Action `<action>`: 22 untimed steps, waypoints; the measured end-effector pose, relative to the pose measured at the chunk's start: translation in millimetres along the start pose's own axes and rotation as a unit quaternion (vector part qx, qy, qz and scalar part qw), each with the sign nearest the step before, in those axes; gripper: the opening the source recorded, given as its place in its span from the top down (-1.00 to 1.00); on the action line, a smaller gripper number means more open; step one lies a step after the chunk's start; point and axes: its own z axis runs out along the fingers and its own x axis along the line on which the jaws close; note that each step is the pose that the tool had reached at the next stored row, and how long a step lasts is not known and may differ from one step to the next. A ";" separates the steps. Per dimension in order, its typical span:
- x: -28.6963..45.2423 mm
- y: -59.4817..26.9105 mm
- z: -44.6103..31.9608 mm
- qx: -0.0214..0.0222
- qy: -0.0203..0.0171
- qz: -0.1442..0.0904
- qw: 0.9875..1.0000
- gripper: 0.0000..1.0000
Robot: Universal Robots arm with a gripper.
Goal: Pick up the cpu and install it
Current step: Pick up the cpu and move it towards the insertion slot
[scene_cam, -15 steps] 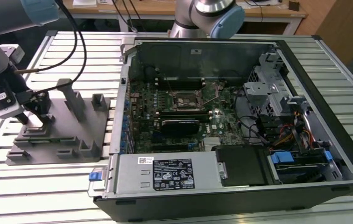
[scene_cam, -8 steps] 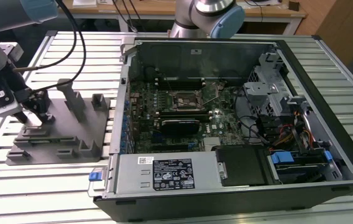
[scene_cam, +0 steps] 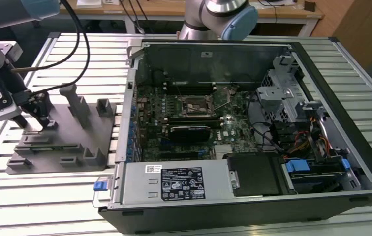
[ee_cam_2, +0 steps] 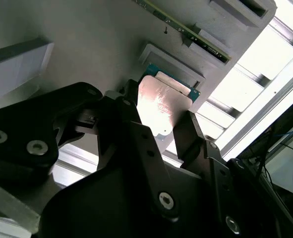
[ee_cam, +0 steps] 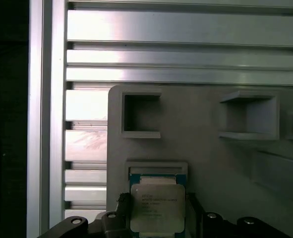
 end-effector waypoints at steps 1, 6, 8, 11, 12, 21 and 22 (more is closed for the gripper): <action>-0.1 0.0 -0.9 0.000 0.000 0.000 1.000 -0.06; -0.2 0.0 -5.9 -0.001 0.000 0.000 1.000 -0.06; -0.2 0.0 -7.2 -0.001 0.000 0.000 1.000 -0.06; -0.2 0.0 -8.9 -0.001 0.000 0.000 1.000 -0.06; -0.3 0.0 -9.3 -0.001 0.000 0.000 1.000 -0.06; -0.3 0.0 -12.6 -0.001 0.000 0.000 1.000 -0.06; -0.3 0.0 -13.0 -0.001 0.000 0.000 1.000 -0.06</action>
